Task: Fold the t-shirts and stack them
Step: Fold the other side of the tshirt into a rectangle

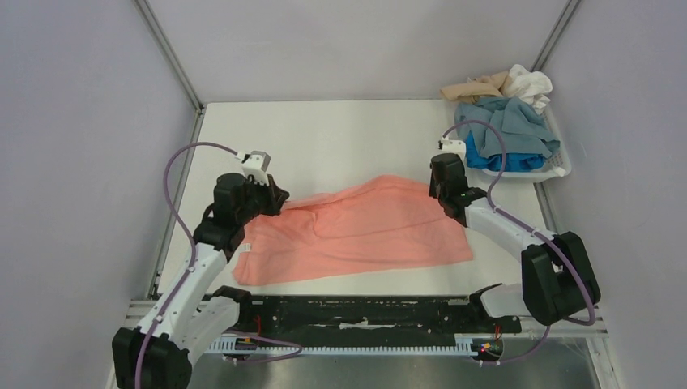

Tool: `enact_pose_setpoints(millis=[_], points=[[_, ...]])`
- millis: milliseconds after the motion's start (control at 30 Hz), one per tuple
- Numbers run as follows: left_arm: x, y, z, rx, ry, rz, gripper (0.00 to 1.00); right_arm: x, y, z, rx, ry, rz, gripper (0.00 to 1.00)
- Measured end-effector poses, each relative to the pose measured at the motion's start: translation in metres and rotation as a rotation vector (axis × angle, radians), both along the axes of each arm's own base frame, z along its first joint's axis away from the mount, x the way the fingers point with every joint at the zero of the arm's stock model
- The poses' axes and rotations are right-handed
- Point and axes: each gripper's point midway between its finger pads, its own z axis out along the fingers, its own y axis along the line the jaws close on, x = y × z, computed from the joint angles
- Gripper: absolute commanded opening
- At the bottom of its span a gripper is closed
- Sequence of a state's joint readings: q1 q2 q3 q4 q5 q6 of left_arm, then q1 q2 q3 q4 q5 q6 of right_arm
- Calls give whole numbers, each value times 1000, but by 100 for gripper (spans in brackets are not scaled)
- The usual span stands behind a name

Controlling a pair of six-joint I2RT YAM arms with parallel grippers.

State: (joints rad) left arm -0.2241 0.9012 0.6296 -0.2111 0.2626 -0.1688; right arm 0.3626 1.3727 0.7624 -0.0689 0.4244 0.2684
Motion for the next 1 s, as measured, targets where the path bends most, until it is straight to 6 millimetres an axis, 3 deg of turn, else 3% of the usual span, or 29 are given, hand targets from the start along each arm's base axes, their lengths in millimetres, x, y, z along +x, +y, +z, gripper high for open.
enact_pose_setpoints(millis=[100, 333, 467, 600, 833, 1000], points=[[-1, 5, 11, -38, -64, 53, 2, -7, -4, -1, -6, 4, -4, 0], [-15, 27, -8, -89, -78, 217, 2, -15, -11, 6, -18, -12, -15, 0], [-26, 36, 7, -175, -157, 294, 2, -17, -14, 7, -21, -16, -22, 0], [-35, 33, 17, -274, -161, 322, 2, -18, -24, 3, -35, 7, -45, 0], [-58, 33, -37, -294, 66, 394, 2, -22, -32, -4, -56, 43, -65, 0], [-77, 22, -52, -342, 173, 374, 2, -24, -34, -12, -69, 70, -73, 2]])
